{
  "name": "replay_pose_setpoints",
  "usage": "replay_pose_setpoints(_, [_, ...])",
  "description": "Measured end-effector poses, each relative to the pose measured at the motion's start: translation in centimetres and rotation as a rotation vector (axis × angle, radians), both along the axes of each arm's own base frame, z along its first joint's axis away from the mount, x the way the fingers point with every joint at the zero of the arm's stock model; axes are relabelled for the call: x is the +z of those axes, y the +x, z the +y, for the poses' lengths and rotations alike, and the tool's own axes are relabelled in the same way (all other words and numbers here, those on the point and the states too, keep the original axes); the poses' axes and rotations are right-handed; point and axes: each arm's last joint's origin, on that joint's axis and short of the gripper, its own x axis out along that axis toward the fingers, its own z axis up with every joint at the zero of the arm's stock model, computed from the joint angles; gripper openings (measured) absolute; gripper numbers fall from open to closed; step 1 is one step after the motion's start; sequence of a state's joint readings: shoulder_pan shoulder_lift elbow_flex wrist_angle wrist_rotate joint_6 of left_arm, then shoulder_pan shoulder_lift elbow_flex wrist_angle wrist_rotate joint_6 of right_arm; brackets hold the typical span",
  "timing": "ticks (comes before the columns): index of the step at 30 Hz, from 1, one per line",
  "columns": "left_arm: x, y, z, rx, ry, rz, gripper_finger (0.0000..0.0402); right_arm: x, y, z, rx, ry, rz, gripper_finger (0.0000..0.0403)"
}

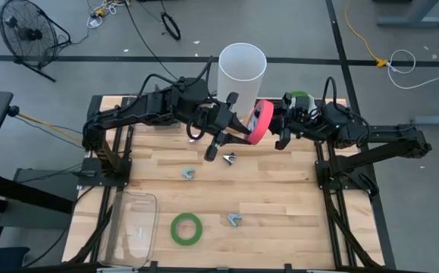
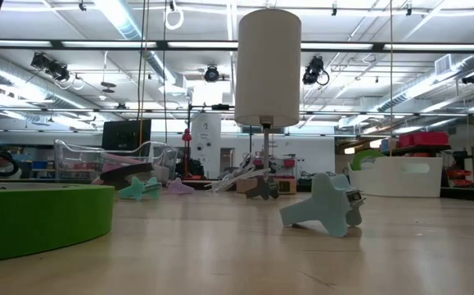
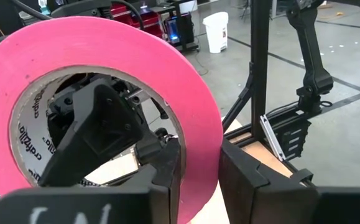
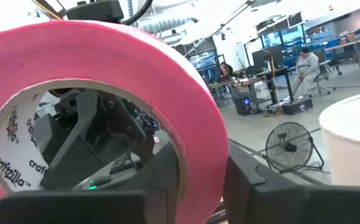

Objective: Pick and place Stapler, Stapler remover, tape
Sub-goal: Put the pink tape into the white bin

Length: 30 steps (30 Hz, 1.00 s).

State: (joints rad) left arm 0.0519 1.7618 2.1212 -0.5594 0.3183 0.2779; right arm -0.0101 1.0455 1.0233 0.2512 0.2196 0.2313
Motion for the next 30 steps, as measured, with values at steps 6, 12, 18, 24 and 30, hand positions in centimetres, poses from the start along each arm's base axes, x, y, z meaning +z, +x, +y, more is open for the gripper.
replay_pose_setpoints(6, [0.0, 0.0, -0.01, 0.0, -0.002, 0.0, 0.0086, -0.02, 0.0, 0.01, 0.002, -0.004, 0.003, 0.0087])
replay_pose_setpoints(12, [-0.02, 0.01, 0.0, 0.008, -0.022, 0.008, 0.012, -0.01, 0.02, 0.06, 0.018, -0.018, 0.005, 0.0083])
replay_pose_setpoints(18, [0.13, -0.06, 0.1, 0.053, -0.1, 0.02, 0.0193, -0.12, 0.05, 0.06, 0.018, -0.037, 0.021, 0.0081])
replay_pose_setpoints(24, [0.13, -0.06, 0.15, 0.059, -0.099, 0.02, 0.0251, -0.17, 0.07, 0.08, 0.019, -0.052, 0.028, 0.0081])
replay_pose_setpoints(30, [0.22, -0.28, 0.34, 0.065, -0.097, 0.023, 0.0264, 0.05, -0.23, 0.09, 0.016, -0.064, 0.02, 0.008])
